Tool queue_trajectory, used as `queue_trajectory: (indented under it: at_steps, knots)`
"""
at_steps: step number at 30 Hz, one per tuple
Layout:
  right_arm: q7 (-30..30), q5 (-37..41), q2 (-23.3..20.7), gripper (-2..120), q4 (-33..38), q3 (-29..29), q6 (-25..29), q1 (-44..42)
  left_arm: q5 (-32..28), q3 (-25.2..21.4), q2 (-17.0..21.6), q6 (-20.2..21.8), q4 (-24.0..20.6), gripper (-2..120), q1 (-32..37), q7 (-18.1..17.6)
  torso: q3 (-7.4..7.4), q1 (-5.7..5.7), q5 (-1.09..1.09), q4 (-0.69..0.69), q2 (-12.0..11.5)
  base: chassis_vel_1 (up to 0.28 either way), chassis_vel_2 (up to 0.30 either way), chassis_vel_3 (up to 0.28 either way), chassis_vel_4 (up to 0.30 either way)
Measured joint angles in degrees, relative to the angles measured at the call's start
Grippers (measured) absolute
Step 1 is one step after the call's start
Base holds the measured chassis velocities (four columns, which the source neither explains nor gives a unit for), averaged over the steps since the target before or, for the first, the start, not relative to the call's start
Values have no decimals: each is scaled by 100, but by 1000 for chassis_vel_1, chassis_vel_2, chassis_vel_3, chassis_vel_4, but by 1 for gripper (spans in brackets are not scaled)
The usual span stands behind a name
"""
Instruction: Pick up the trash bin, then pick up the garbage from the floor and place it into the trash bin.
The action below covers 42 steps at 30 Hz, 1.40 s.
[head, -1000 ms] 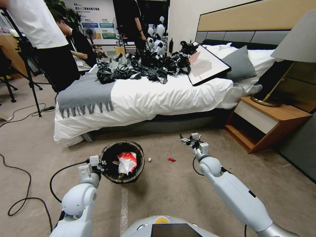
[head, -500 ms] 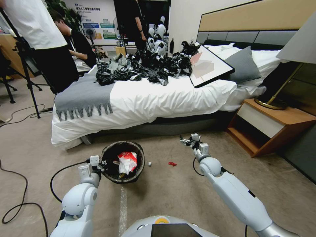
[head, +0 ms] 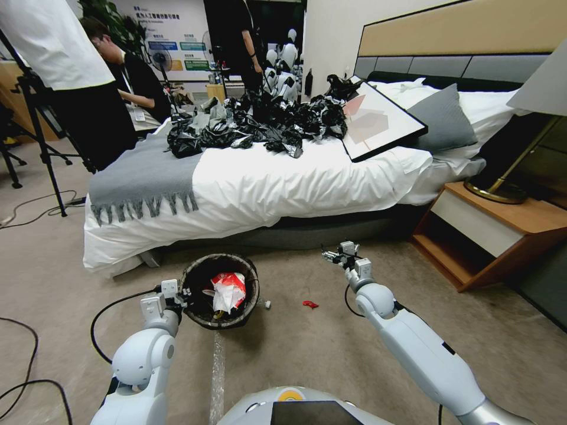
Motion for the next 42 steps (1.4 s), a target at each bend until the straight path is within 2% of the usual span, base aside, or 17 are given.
queue_trajectory:
  at_steps: [6,8,12,15,16,17,19,21,22,24,26,30,33,37,42]
  knots:
    - [-164,356,15,100,-567,-398,-393,696,42,12,-33,-3,-45,0,35,1,0,0,0,2,0,0,0,0,0]
    - [-239,743,104,100,-1036,-608,-634,1202,62,10,-36,-8,-59,0,44,15,0,0,0,2,0,0,0,0,0]
    - [-361,1013,177,100,-1341,-753,-950,1487,72,9,-39,-15,-57,0,46,17,1,0,0,1,0,0,0,0,0]
    - [-450,1440,263,100,-1701,-1031,-1842,1863,98,10,-37,-20,-38,0,53,22,0,0,0,1,0,0,0,0,0]
    - [-450,1440,263,100,-1701,-1031,-1842,1863,98,10,-37,-20,-38,0,53,22,0,0,0,1,0,0,0,0,0]
    - [-587,1684,289,100,-1909,-1195,-2266,2053,110,11,-37,-20,-37,0,60,23,1,0,0,1,0,0,0,0,0]
    - [-587,1684,289,100,-1909,-1195,-2266,2053,110,11,-37,-20,-37,0,60,23,1,1,0,1,0,0,0,0,0]
    - [-877,1766,406,100,-2457,-1533,-2657,2396,133,20,-62,-10,-68,0,88,24,1,1,-1,0,0,0,0,0,0]
    - [-877,1766,406,100,-2457,-1533,-2657,2396,133,20,-62,-10,-68,0,88,24,1,1,-1,0,0,0,0,0,0]
    - [-1136,1635,687,100,-3113,-1731,-2769,2656,159,27,-79,34,-125,0,113,20,1,1,0,-1,0,0,0,0,0]
    - [-1259,1594,775,100,-3263,-1759,-2773,2712,161,29,-79,42,-146,0,119,17,1,1,1,1,0,0,0,0,0]
    - [-2008,1364,1052,100,-3750,-2087,-2765,2935,134,21,-47,47,-271,0,171,6,1,1,-3,0,0,0,0,0,0]
    - [-2143,1211,1279,100,-4024,-2180,-2762,2932,151,17,-43,49,-280,0,187,12,1,1,1,-2,0,0,0,0,0]
    - [-2185,1028,1603,100,-4265,-2170,-2748,2806,159,4,-30,50,-291,0,194,22,1,1,1,2,0,0,0,0,0]
    - [-2233,777,1757,100,-4311,-2176,-2738,2639,167,-6,-7,52,-267,0,177,47,1,1,0,0,0,0,0,0,0]
